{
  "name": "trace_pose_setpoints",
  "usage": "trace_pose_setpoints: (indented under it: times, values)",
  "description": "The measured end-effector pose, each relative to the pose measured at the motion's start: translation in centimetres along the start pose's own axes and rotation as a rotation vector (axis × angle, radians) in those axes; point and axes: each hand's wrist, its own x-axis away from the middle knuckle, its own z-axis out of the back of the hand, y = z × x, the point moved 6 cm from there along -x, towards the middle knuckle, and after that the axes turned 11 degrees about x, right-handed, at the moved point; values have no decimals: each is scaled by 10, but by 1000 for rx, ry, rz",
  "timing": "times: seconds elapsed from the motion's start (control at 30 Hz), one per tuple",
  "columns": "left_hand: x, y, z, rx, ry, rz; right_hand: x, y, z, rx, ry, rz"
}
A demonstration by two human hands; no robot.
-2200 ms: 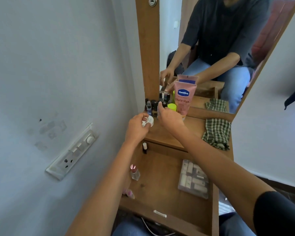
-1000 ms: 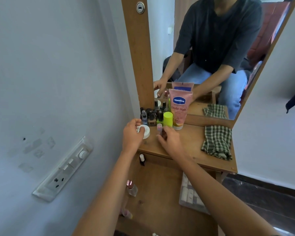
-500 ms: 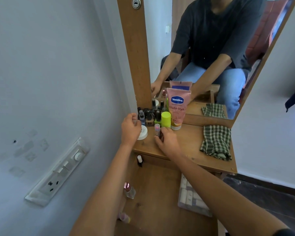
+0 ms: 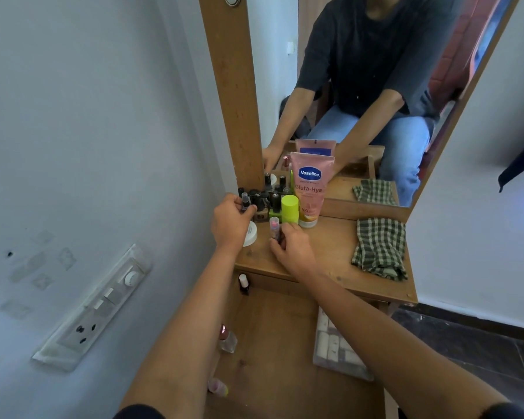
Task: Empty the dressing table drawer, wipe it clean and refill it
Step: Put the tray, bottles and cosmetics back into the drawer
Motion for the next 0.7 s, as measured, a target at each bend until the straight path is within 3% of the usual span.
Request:
trace_pose_setpoints:
  times: [0.4,0.7]
  values:
    - [19,40,37,128,127,-150,-2,3,-2,13,-11,-15]
    - [72,49,84,247,107,-123,6,-2,7,-4,-36,6]
